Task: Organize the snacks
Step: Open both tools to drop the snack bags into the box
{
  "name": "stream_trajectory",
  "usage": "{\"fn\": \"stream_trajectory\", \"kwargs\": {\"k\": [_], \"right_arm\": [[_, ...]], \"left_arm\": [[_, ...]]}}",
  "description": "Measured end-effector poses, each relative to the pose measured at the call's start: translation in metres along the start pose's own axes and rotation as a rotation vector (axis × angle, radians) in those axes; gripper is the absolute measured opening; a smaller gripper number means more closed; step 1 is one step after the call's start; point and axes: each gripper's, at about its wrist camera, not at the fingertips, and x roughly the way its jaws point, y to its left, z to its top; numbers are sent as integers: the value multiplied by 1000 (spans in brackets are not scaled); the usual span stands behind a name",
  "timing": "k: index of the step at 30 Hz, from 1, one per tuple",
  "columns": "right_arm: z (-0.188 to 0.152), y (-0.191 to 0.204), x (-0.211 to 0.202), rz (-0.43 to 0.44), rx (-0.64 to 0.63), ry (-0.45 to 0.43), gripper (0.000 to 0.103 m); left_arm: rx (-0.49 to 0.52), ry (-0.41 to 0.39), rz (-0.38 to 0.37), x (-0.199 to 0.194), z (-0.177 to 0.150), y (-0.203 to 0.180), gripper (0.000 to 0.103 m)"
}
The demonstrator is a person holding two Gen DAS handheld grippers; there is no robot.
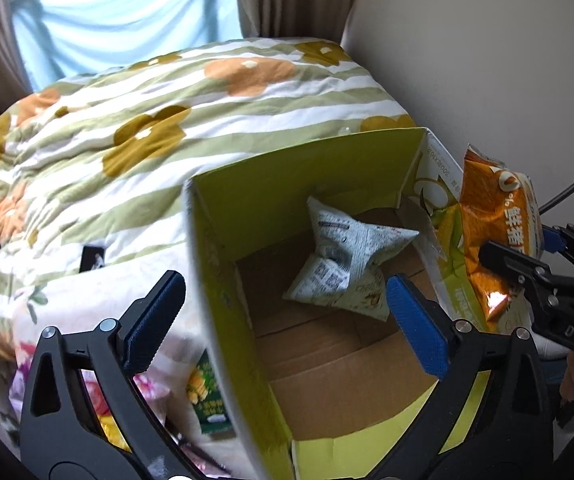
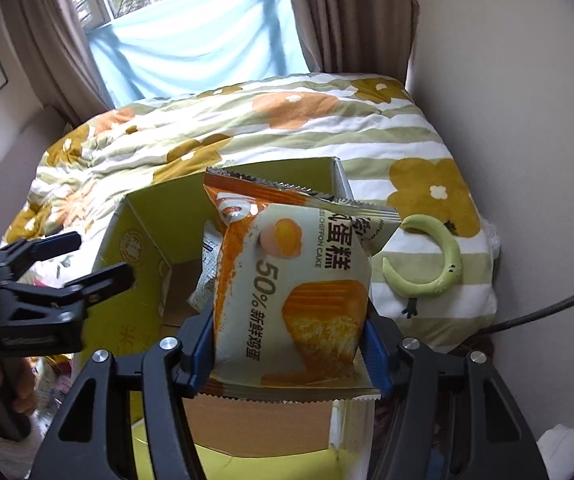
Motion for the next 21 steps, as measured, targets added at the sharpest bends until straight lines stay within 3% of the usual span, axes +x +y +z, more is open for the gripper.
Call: {"fn": "stream_trajectory", "kwargs": {"k": [6, 9, 10, 12, 21], "right_arm": [[16, 10, 7, 46, -46, -3, 58], [28, 12, 19, 63, -52, -3, 62], [31, 13, 23, 59, -57, -9, 67], [35, 14, 31, 38, -73, -24, 102], [14, 12, 24, 13, -57, -18, 102]], "left_arm": [[-89, -16, -8, -25, -14, 25, 100], [-84, -32, 29, -33, -17, 30, 100], [-78, -36, 46, -35, -17, 30, 100], [-76, -39, 58, -38, -20, 31, 100], [-82, -33, 92, -43, -39, 30, 100]]}}
